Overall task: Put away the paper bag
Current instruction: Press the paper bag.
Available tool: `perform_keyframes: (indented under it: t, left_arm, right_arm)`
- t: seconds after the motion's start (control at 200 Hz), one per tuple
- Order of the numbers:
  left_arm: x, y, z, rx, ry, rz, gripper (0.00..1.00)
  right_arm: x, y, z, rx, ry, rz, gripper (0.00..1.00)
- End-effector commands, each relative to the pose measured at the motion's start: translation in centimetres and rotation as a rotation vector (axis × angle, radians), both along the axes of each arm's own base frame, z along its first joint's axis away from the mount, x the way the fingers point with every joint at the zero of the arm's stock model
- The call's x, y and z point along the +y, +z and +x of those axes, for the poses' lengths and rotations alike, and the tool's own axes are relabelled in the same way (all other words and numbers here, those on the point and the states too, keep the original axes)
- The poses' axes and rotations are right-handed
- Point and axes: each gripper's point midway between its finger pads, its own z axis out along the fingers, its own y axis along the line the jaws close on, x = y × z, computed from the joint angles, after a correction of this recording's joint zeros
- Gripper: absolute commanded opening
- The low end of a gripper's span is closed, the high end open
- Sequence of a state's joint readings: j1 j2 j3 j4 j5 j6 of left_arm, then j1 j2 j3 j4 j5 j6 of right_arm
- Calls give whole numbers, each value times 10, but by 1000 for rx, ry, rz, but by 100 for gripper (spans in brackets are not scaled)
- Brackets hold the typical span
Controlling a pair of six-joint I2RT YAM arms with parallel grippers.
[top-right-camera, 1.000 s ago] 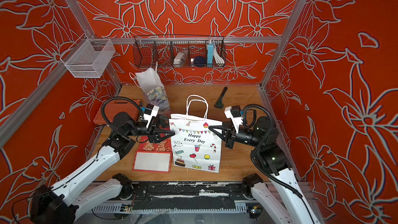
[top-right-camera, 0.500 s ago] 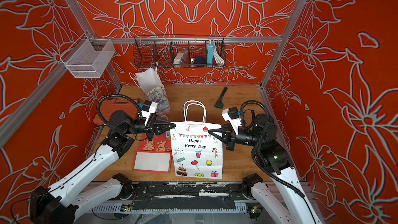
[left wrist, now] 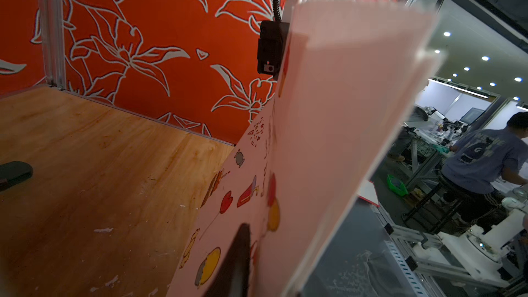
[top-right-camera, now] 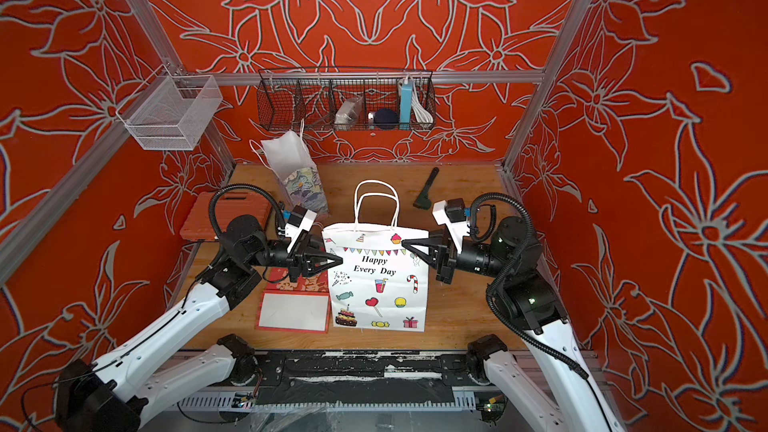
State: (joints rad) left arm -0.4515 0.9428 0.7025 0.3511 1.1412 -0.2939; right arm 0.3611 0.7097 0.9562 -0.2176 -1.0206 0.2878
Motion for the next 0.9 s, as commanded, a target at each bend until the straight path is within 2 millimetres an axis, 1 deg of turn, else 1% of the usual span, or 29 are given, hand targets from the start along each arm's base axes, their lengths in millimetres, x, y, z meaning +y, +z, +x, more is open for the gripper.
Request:
perform_keyframes:
  t: [0.0, 0.065, 0.085, 0.13, 0.155, 0.17, 0.19, 0.22, 0.245, 0.315, 0.345, 0.365, 0.41, 0.52, 0.57, 0.6, 0.631, 0.661, 0.706, 0.731, 0.751, 0.781, 0.816, 0.896]
  left_arm:
    - [3, 3, -14, -40, -36, -3, 0]
    - [3, 1, -15, -37, -35, 6, 1]
    - [4, 0, -15, -35, -34, 11, 8]
    - [4, -4, -13, -18, -19, 23, 44]
    - [4, -7, -13, -10, -9, 29, 58]
    - [4, -9, -12, -2, -5, 33, 63]
    - [5, -12, -13, 3, -6, 36, 68]
    - [5, -16, -15, 15, -14, 40, 74]
    - [5, -20, -16, 28, -19, 44, 77]
    - [5, -28, -17, 63, -23, 58, 80]
    - [5, -30, -17, 73, -22, 62, 79]
    - [5, -32, -18, 76, -23, 64, 76]
    - [6, -33, -20, 75, -26, 65, 67]
    - [9, -31, -25, 48, -22, 65, 32]
    - [10, -31, -28, 40, -25, 70, 23]
    - [11, -32, -29, 39, -25, 72, 21]
    - [11, -33, -29, 41, -21, 76, 25]
    - [11, -35, -27, 48, -6, 83, 34]
    - [11, -39, -23, 68, 17, 97, 56]
    - [11, -42, -22, 77, 28, 103, 66]
    - [11, -43, -20, 84, 33, 108, 72]
    - [11, -47, -19, 99, 37, 114, 77]
    - [10, -51, -17, 120, 37, 121, 81]
    - [7, -61, -13, 181, 26, 130, 85]
  right_arm:
    - [-1, 29, -1, -94, -10, 51, 0]
    - [-1, 30, 0, -93, -17, 57, 0]
    - [-1, 31, 1, -93, -20, 60, 0]
    - [-2, 32, 1, -94, -24, 65, 0]
    - [-2, 33, 0, -97, -23, 67, 0]
    - [-2, 33, 0, -98, -23, 68, 0]
    - [-2, 34, 0, -99, -23, 71, 0]
    - [-2, 35, 0, -101, -25, 74, 0]
    - [-2, 35, 0, -102, -25, 74, 0]
    - [-2, 35, 0, -103, -29, 75, 0]
    - [-2, 35, 1, -103, -31, 73, 0]
    - [-2, 34, 2, -103, -33, 72, 0]
    - [-3, 34, 3, -104, -40, 71, 0]
    - [-4, 35, 6, -110, -64, 73, 0]
    - [-5, 36, 7, -113, -72, 75, 0]
    - [-5, 36, 8, -112, -78, 75, 0]
    - [-5, 34, 9, -109, -84, 70, 0]
    - [-6, 33, 10, -110, -90, 63, 0]
    - [-6, 32, 11, -110, -96, 51, 0]
    - [-6, 32, 11, -110, -99, 49, 0]
    - [-7, 33, 10, -115, -101, 48, 0]
    - [-7, 33, 11, -114, -103, 48, 0]
    - [-7, 34, 11, -116, -104, 52, 0]
    - [-6, 34, 14, -110, -108, 65, 0]
